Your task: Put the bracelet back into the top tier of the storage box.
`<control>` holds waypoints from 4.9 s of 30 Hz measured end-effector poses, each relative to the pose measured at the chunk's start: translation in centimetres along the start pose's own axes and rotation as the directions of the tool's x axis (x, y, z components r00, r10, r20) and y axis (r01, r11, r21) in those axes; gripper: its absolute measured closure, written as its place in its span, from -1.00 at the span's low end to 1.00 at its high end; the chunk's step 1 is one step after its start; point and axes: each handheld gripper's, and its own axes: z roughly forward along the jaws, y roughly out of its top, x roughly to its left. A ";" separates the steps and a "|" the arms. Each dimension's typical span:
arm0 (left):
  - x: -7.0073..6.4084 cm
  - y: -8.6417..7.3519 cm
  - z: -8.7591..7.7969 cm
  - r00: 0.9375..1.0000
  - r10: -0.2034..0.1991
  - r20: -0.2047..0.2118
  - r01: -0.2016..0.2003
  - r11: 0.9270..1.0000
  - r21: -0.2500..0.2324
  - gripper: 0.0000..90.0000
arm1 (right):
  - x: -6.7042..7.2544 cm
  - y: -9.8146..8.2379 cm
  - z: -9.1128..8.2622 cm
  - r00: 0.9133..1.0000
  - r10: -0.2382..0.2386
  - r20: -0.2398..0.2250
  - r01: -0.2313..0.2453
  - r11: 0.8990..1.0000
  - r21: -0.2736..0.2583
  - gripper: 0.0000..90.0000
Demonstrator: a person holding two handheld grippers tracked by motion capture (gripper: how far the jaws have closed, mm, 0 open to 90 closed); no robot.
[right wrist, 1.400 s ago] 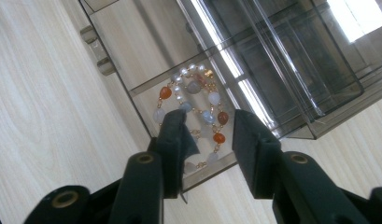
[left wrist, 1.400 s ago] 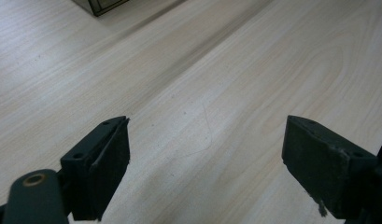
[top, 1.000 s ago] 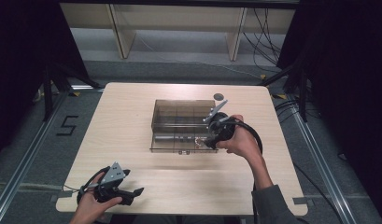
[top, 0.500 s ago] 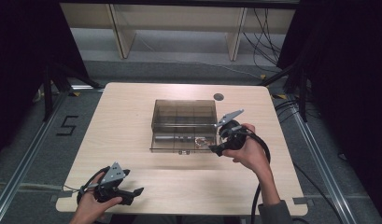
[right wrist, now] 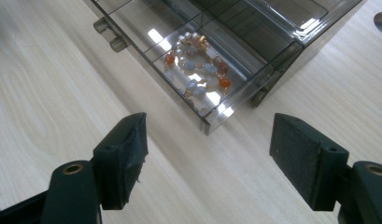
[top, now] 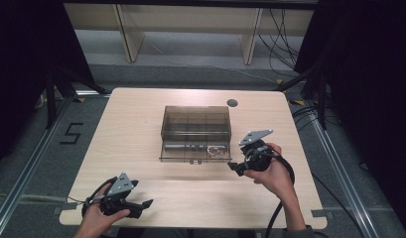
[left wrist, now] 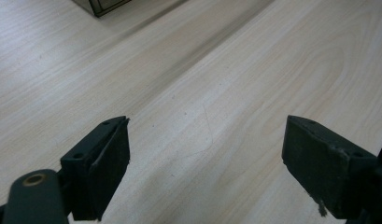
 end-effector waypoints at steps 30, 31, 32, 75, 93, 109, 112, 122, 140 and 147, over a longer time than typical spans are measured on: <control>-0.1 -0.1 0.0 1.000 0.008 0.005 -0.008 1.000 -0.009 -0.66 | 0.8 -3.7 2.1 0.995 0.103 -0.009 -0.103 0.988 -0.115 -0.51; 0.0 -0.1 -0.1 1.000 0.005 0.000 -0.005 1.000 -0.007 -0.66 | 0.9 -4.0 2.1 0.994 0.105 -0.022 -0.107 0.991 -0.083 -0.52; 0.0 -0.1 -0.1 1.000 0.005 0.000 -0.005 1.000 -0.007 -0.66 | 0.9 -4.0 2.1 0.994 0.105 -0.022 -0.107 0.991 -0.083 -0.52; -0.2 -0.2 -0.1 1.000 0.005 -0.007 -0.005 1.000 0.007 -0.66 | 3.6 -7.5 3.0 0.993 0.100 -0.067 -0.106 0.989 -0.100 -0.58; -0.2 -0.2 -0.2 1.000 0.002 -0.003 -0.002 1.000 -0.004 -0.66 | 4.1 -9.2 2.7 0.990 0.124 -0.065 -0.130 0.986 -0.109 -0.59; -0.4 -0.4 -0.2 1.000 -0.017 -0.004 0.017 1.000 -0.002 -0.66 | 5.1 -10.4 2.8 0.990 0.120 -0.070 -0.126 0.987 -0.102 -0.60; -0.4 -0.4 -0.2 1.000 -0.015 -0.003 0.015 1.000 -0.007 -0.66 | 5.3 -10.6 2.7 0.989 0.125 -0.073 -0.132 0.986 -0.098 -0.61; -0.2 -0.4 -0.3 1.000 0.025 -0.009 -0.024 1.000 0.009 -0.66 | 5.8 -11.3 2.9 0.993 0.101 -0.067 -0.107 0.989 -0.100 -0.62; -0.3 -0.4 -0.2 1.000 0.012 -0.012 -0.012 1.000 0.009 -0.66 | 6.5 -11.8 2.6 0.994 0.104 -0.044 -0.105 0.994 -0.036 -0.62; -0.4 -0.4 -0.1 1.000 0.002 -0.012 -0.002 1.000 0.008 -0.66 | 6.4 -11.9 2.7 0.994 0.102 -0.040 -0.103 0.994 -0.026 -0.62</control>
